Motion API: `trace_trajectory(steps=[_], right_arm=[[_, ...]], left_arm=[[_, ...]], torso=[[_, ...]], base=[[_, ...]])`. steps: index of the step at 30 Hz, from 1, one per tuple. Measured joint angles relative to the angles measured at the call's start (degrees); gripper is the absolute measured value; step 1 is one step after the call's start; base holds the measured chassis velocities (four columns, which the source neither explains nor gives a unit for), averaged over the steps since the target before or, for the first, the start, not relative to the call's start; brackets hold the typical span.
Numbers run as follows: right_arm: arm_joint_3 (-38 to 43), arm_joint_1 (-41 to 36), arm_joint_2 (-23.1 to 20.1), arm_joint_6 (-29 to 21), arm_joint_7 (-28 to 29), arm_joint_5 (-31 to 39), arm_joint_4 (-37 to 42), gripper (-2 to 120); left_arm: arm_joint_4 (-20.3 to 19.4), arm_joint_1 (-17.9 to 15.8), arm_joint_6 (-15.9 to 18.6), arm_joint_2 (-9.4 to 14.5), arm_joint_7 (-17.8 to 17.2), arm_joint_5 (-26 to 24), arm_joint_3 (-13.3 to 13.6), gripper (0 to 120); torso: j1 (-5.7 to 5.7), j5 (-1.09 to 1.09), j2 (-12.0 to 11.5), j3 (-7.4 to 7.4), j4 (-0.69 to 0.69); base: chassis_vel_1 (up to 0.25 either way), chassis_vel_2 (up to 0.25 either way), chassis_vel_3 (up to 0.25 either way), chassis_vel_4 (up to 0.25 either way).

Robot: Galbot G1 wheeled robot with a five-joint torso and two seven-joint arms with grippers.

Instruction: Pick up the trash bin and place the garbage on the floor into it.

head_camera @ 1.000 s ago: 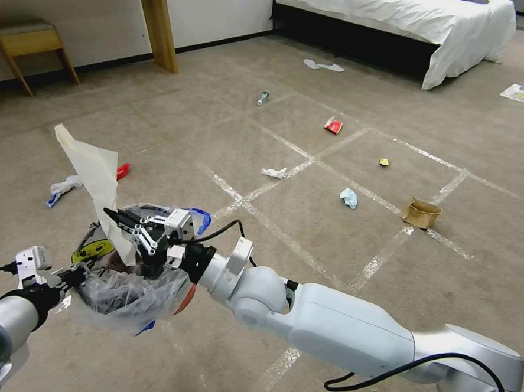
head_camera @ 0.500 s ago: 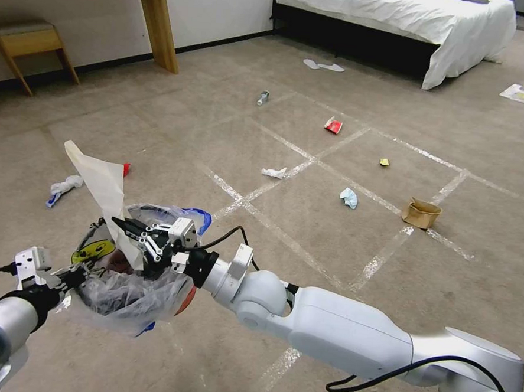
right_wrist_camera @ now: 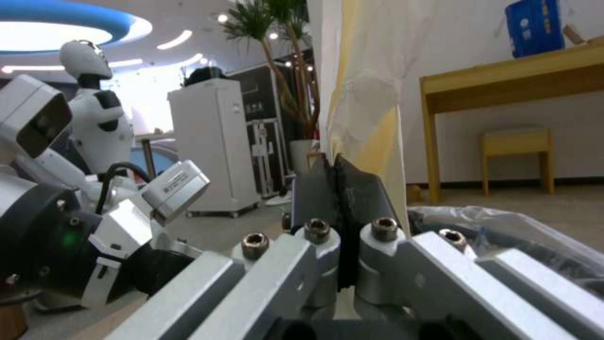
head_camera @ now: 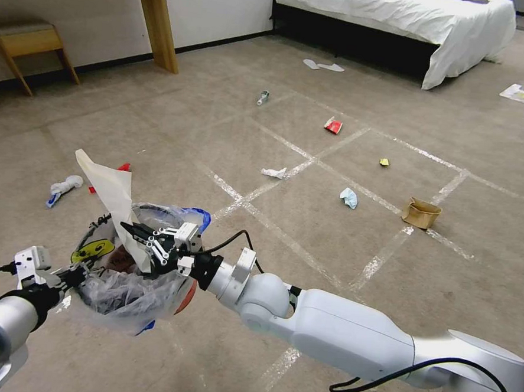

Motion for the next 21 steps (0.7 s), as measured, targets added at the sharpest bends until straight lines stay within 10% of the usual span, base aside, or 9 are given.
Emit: trace_trajectory(steps=[21], right_arm=[[-2.1,1.5,5.0,2.3,-0.9,-1.0,-7.4,0]], left_arm=[[-0.9,0.3,0.0,-0.2,-0.1,-0.3,-0.1,1]], torso=[[0.0,0.0,0.0,0.0,0.0]], base=[[0.0,0.0,0.0,0.0]])
